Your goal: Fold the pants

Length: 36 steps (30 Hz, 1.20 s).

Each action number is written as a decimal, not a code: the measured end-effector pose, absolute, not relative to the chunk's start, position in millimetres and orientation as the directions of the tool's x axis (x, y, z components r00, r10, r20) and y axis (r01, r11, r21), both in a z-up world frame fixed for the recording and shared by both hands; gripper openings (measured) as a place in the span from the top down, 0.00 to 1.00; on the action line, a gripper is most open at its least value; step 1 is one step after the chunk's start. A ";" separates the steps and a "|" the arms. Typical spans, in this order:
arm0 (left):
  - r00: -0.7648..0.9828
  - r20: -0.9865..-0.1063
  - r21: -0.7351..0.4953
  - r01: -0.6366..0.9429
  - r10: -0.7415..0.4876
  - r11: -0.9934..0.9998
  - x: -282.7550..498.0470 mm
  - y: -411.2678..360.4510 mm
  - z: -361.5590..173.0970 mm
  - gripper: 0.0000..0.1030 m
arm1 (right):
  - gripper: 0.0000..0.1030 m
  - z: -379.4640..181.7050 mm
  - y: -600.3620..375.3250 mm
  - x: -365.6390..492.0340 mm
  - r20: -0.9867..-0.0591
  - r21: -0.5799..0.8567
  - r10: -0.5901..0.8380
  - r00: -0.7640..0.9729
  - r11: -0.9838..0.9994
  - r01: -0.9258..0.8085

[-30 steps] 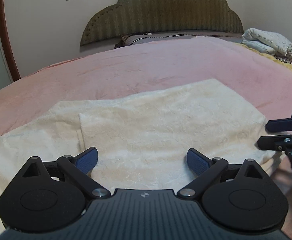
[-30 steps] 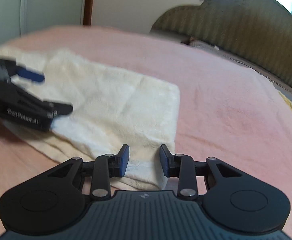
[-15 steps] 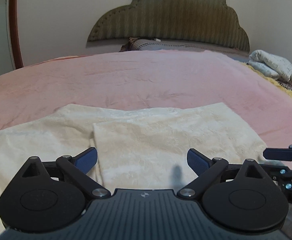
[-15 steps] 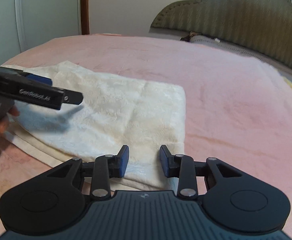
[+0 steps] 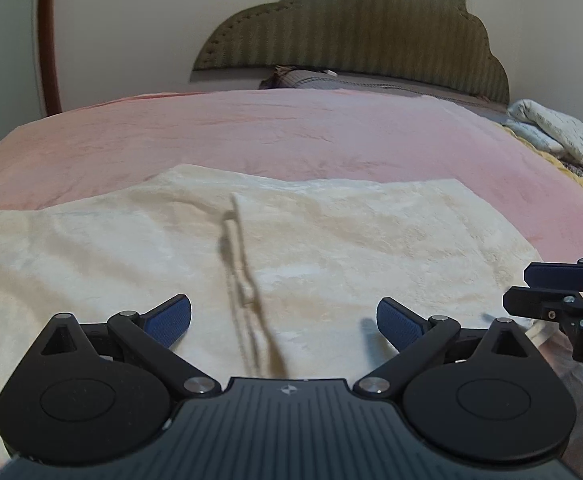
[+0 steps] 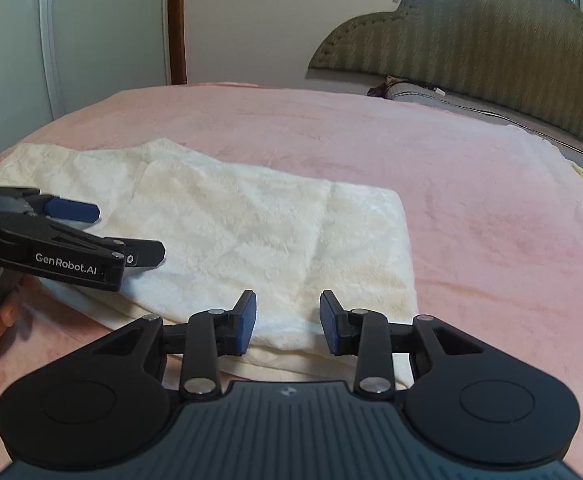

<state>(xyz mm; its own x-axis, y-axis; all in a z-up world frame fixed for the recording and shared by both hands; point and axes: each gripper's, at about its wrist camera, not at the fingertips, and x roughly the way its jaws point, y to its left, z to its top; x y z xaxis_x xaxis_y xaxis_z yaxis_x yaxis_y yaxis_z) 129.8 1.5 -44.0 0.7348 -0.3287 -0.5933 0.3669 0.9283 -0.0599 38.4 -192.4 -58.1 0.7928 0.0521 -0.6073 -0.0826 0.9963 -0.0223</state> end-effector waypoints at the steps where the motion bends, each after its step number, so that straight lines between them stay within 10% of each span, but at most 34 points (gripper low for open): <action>1: 0.741 -0.587 -0.057 0.362 -0.325 0.930 127.6 6.4 -42.2 0.02 | 0.67 -56.2 -190.4 37.9 -0.602 -0.013 0.058 0.796 0.996 -0.083; 15: 0.754 -0.619 -0.017 0.267 -0.220 0.964 120.0 61.9 -48.9 0.02 | 0.59 -80.2 -166.0 58.1 -0.627 0.073 0.130 0.768 0.992 -0.108; 21: 0.772 -0.600 0.023 0.280 -0.211 0.960 114.0 58.3 -57.5 0.00 | 0.33 -88.7 -165.8 54.8 -0.603 0.018 0.062 0.795 0.998 -0.065; 36: 0.779 -0.588 0.011 0.277 -0.218 0.961 111.9 57.9 -62.1 0.00 | 0.18 -96.6 -171.1 53.7 -0.565 0.040 0.046 0.824 0.999 -0.028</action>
<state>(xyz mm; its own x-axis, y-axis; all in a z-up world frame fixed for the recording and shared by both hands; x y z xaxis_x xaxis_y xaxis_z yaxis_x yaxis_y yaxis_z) 111.9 57.9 -62.1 0.7786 -0.2184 -0.5883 0.2775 0.9607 0.0107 53.7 -171.1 -96.6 0.8240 0.0456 -0.5647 -0.0279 0.9988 0.0398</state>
